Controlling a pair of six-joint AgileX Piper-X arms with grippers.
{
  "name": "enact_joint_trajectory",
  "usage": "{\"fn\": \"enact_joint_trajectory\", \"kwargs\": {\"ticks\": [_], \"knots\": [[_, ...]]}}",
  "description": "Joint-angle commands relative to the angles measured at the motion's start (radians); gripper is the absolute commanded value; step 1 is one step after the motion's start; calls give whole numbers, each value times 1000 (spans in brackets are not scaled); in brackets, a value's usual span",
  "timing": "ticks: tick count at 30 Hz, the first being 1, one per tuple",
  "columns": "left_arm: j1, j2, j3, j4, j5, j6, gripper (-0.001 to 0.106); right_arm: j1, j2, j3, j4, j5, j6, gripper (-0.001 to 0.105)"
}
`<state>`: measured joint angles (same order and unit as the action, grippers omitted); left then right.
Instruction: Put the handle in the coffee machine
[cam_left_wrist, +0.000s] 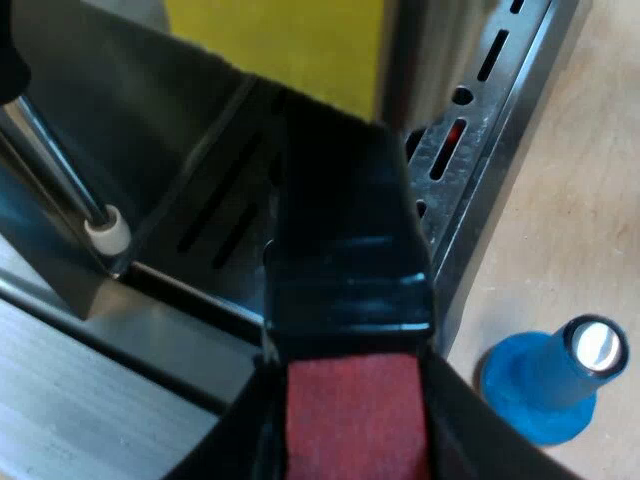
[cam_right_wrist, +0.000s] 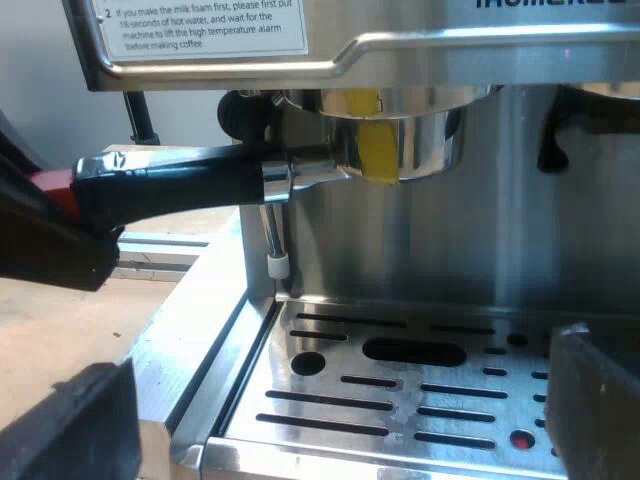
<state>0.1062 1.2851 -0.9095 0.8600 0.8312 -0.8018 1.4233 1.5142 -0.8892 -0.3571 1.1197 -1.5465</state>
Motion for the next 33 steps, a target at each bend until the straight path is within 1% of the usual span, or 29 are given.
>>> {"fn": "enact_joint_trajectory", "kwargs": {"ticks": [1, 7, 17, 24, 26, 29, 33], "knots": [[2, -22, -19, -73, 178, -5, 0, -4, -6, -1, -4, -1, -1, 83], [2, -22, -19, -134, 172, -56, 0, -4, -6, -1, -4, -1, -1, 83], [2, -22, -19, -147, 169, -63, 0, -4, -6, -1, -4, -1, -1, 83], [2, -22, -37, -102, 172, -64, 0, -4, -6, -1, -4, -1, -1, 83], [2, -22, -67, -87, 172, -62, 0, -4, -6, -1, -4, -1, -1, 83], [2, -22, -88, -78, 172, -62, 0, -4, -6, -1, -4, -1, -1, 83], [2, -22, -88, -68, 172, -60, 0, -4, -6, -1, -4, -1, -1, 83]]}}
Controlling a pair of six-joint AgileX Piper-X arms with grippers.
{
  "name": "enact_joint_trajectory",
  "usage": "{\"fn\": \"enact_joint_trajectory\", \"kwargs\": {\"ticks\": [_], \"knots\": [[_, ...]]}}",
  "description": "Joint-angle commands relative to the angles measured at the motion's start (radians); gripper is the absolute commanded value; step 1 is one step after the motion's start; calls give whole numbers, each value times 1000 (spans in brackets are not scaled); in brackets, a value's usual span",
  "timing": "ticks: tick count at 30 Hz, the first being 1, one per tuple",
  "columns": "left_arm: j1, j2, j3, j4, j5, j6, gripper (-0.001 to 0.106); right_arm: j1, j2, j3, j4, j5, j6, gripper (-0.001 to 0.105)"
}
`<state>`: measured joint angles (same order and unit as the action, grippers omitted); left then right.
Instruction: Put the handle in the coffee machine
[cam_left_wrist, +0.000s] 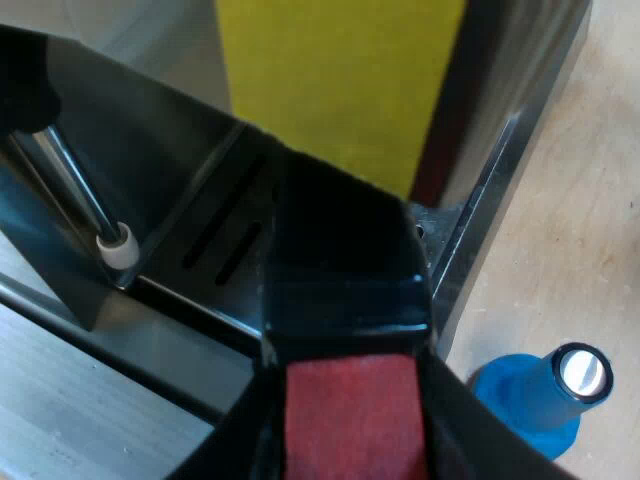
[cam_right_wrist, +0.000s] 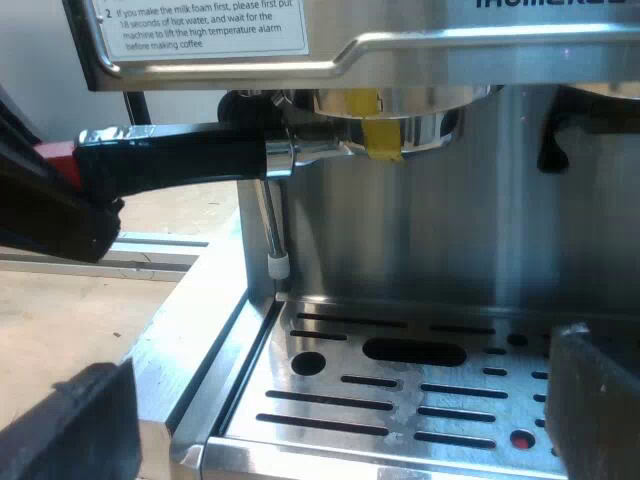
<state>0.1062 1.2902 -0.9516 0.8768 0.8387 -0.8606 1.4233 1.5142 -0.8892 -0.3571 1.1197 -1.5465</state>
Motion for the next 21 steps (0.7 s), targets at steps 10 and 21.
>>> {"fn": "enact_joint_trajectory", "kwargs": {"ticks": [10, 21], "knots": [[2, -27, -46, -86, 170, -1, 0, -4, -6, -1, -4, -1, -1, 83], [2, -27, -46, -89, 170, -1, 0, -4, -6, -1, -4, -1, -1, 83]]}}
